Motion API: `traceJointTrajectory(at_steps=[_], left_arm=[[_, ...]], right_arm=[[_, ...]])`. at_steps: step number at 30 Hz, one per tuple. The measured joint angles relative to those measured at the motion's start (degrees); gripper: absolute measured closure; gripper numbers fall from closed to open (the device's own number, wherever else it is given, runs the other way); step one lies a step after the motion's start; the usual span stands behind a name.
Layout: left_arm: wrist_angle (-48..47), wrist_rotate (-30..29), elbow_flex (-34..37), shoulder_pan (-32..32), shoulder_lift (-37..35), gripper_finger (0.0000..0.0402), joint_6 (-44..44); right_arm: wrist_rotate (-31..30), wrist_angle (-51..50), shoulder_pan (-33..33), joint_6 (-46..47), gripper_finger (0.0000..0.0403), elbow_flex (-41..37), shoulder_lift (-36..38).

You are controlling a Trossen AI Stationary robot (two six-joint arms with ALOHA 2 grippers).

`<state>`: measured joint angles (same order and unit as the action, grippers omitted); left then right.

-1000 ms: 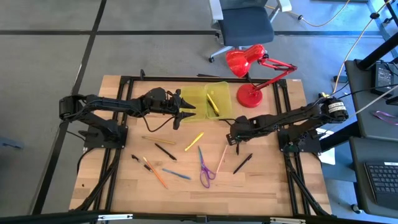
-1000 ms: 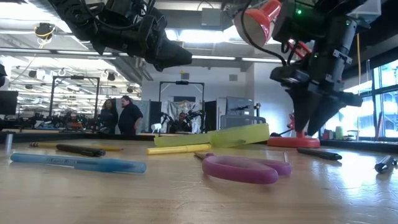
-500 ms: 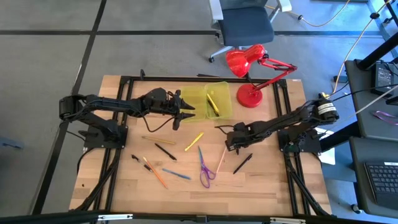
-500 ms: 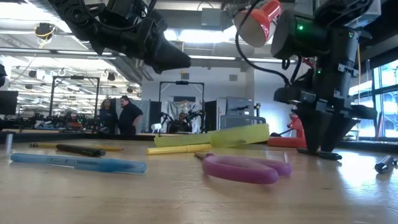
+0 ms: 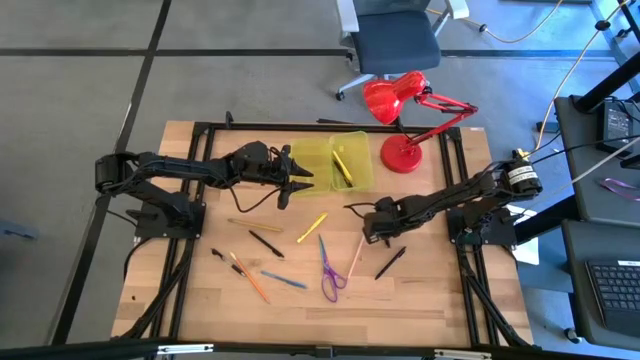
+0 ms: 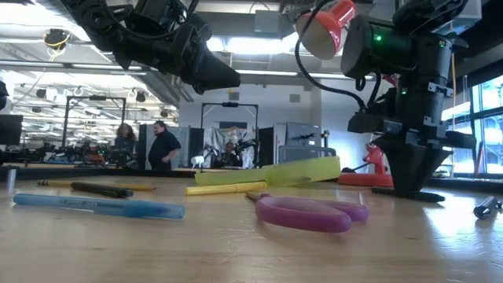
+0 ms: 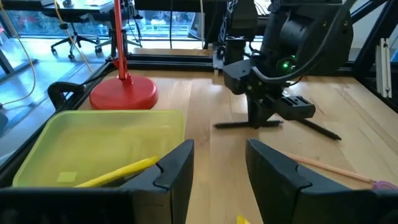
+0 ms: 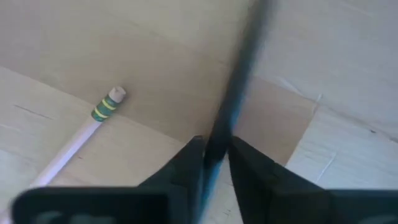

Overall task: Pick & place school supplies into a supply box
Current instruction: Put the black pen into the yellow supply box

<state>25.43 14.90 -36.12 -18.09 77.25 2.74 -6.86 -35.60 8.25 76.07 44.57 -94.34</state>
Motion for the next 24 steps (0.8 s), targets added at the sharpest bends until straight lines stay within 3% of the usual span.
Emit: traceJointTrajectory(at_steps=[4, 24], left_arm=[[0.0, 0.0, 0.0, 0.0, 0.0, 0.0263, 0.0], [0.0, 0.0, 0.0, 0.0, 0.0, 0.0263, 0.0]], right_arm=[[-0.4, -0.3, 0.0, -4.9, 0.0368, 0.1, 0.0], [-0.5, -1.1, 0.3, -9.7, 0.0362, -0.4, 7.1]])
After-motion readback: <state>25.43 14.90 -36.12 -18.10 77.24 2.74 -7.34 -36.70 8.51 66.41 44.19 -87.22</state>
